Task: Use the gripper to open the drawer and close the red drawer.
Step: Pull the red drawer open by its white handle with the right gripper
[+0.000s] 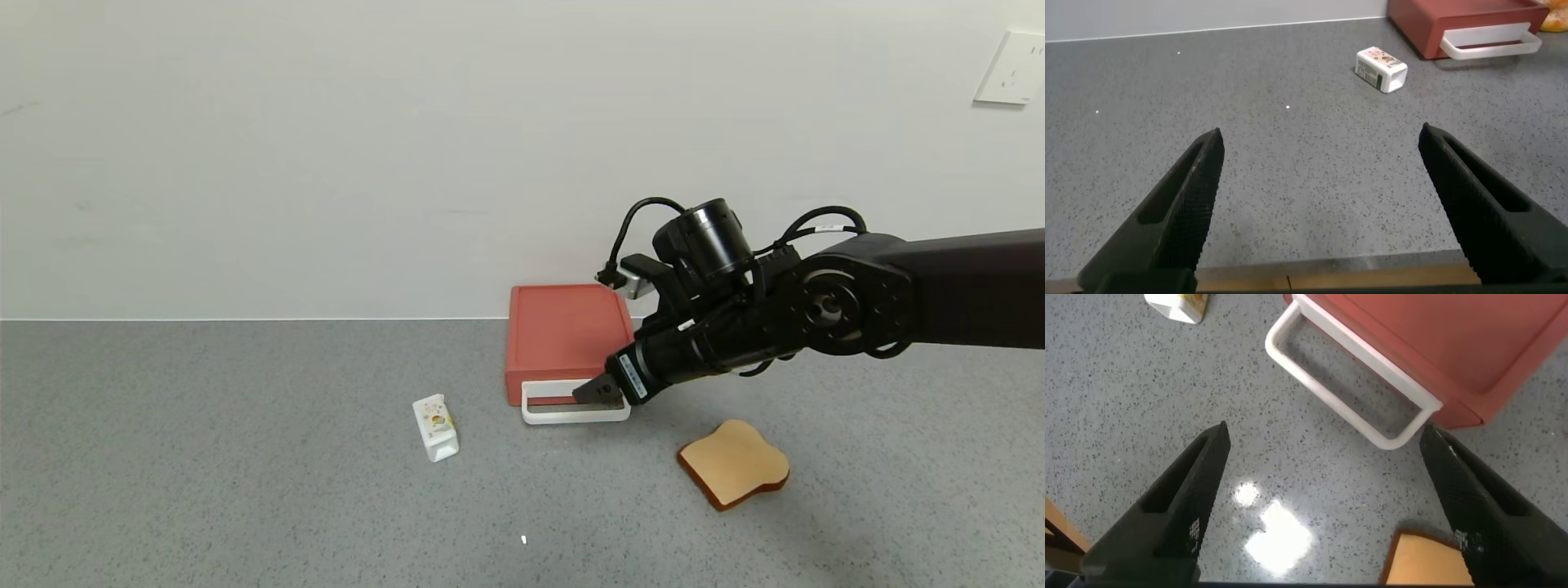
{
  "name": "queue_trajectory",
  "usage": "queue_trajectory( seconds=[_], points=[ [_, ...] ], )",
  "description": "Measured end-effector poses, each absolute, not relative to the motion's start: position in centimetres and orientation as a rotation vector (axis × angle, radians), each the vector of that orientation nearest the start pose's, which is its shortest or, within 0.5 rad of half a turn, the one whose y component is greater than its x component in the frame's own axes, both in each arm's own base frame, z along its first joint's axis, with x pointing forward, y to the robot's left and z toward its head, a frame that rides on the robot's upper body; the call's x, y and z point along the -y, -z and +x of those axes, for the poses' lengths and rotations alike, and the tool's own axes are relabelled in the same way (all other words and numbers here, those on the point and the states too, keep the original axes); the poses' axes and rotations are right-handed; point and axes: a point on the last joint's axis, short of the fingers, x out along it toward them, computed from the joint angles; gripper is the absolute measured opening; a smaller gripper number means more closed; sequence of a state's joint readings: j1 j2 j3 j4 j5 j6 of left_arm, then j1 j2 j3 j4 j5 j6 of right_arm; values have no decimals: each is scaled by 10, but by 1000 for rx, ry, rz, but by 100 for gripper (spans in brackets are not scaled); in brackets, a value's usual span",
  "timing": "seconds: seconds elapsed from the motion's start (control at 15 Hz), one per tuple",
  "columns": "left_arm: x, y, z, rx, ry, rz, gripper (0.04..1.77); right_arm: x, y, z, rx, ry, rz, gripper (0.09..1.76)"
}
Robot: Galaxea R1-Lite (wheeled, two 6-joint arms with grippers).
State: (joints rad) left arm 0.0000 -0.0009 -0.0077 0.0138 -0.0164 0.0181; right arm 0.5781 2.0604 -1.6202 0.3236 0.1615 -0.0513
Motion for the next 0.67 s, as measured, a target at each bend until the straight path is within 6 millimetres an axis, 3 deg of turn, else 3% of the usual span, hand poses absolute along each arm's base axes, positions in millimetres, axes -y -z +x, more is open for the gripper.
queue_trajectory(
  seconds=[0.67],
  points=[
    [0, -76, -23, -7, 17, 18, 172, -269, -161, 353, -862, -642, -227, 171]
  ],
)
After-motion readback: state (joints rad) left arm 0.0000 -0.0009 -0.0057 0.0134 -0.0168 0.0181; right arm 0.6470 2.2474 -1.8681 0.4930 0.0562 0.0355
